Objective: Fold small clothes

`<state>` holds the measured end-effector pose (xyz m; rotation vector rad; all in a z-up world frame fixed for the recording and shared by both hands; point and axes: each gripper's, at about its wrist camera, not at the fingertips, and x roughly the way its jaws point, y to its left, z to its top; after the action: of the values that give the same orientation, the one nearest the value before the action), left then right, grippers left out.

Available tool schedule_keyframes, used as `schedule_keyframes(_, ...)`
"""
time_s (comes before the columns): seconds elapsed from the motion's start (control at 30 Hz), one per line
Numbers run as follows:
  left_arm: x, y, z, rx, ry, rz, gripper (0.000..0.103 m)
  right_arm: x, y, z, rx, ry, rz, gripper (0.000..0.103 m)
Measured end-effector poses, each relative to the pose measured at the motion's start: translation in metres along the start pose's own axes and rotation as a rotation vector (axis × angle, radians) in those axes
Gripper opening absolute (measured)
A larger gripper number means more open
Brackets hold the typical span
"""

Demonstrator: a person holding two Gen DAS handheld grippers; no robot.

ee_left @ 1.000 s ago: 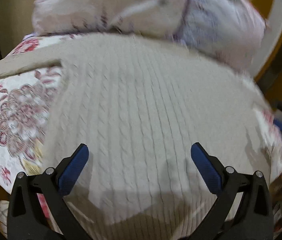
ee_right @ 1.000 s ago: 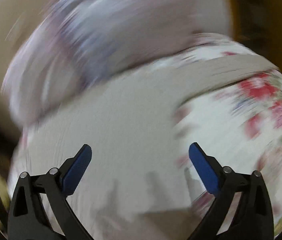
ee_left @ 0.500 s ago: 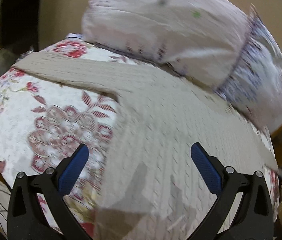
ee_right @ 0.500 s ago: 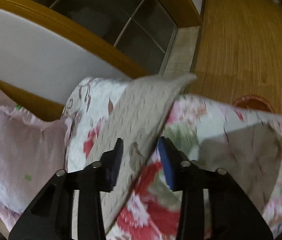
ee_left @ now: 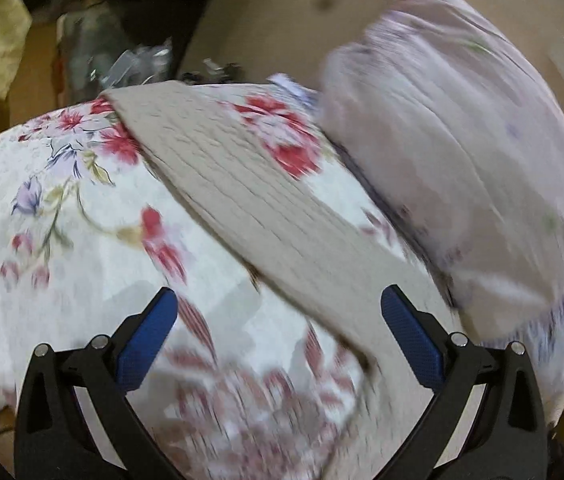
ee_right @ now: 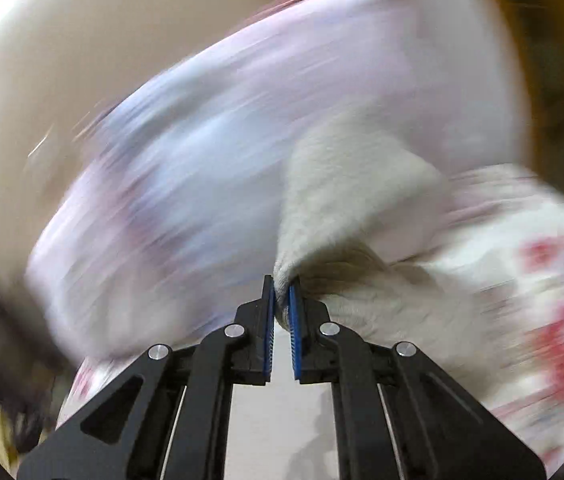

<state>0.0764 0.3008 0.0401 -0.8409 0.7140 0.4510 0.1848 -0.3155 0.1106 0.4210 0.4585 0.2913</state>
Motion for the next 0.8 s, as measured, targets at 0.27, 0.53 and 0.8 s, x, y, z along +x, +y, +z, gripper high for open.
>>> schedule_keyframes(0.27, 0.035, 0.044, 0.058, -0.149, 0.013, 0.028, 0.093, 0.086, 0.127, -0.124, -0.134, 0.45, 0.111, 0.04)
schedule_keyframes(0.53, 0.053, 0.077, 0.101, -0.269, 0.027, -0.033, 0.046, 0.075, 0.081, -0.108, -0.015, 0.41, -0.031, 0.05)
schedule_keyframes(0.8, 0.04, 0.023, 0.118, 0.003, -0.043, -0.037, 0.006, 0.046, 0.064, -0.114, -0.024, 0.391, -0.056, 0.051)
